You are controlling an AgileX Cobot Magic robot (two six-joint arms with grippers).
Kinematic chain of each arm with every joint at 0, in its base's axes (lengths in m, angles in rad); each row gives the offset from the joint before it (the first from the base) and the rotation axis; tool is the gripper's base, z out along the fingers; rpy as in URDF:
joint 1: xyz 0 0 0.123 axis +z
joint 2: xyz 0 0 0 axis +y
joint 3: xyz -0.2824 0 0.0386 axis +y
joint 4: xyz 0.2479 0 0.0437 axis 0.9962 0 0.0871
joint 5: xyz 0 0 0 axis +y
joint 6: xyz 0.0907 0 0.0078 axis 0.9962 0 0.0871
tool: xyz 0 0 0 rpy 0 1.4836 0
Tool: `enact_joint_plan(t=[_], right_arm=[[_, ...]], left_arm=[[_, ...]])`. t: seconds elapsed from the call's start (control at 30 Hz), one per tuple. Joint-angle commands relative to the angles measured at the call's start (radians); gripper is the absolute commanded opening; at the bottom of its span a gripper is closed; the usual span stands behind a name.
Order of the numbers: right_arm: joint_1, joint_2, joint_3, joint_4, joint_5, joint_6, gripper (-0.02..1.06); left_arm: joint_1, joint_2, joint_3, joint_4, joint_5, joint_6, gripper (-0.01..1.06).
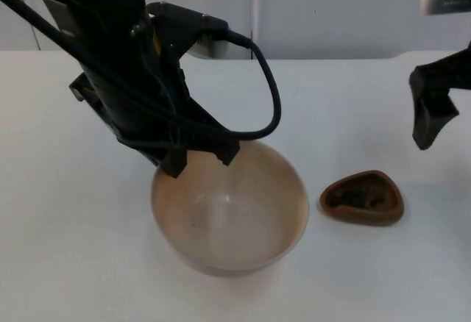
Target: Pick up the bowl with the left hand and pour the coffee beans from the cup into the bowl with the right hand.
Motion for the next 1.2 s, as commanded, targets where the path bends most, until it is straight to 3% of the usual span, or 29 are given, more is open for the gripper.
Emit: enact_joint_plan(t=[0.0,0.4,0.67,1.17], right_arm=[[0.047,0.028,-0.023,-0.1,-0.014,0.087,1.0],[0.064,0.161,-0.052,-0.085,-0.097,0.099,1.0],[0.06,0.202,-0.052,-0.1,-0.179,0.122,0.89],[0.052,0.264,-0.052,-0.089,-0.261,0.127,0.82]], left_arm=[[-0.005,-0.01,0.001,-0.013,0.0,-0.01,0.0],[-0.005,-0.01,0.001,-0.017,-0.004,-0.01,0.0],[-0.005,-0.01,0.001,-0.019,-0.004,-0.01,0.0],[-0.005,-0.01,0.001,-0.025,-0.016,-0.01,0.0]])
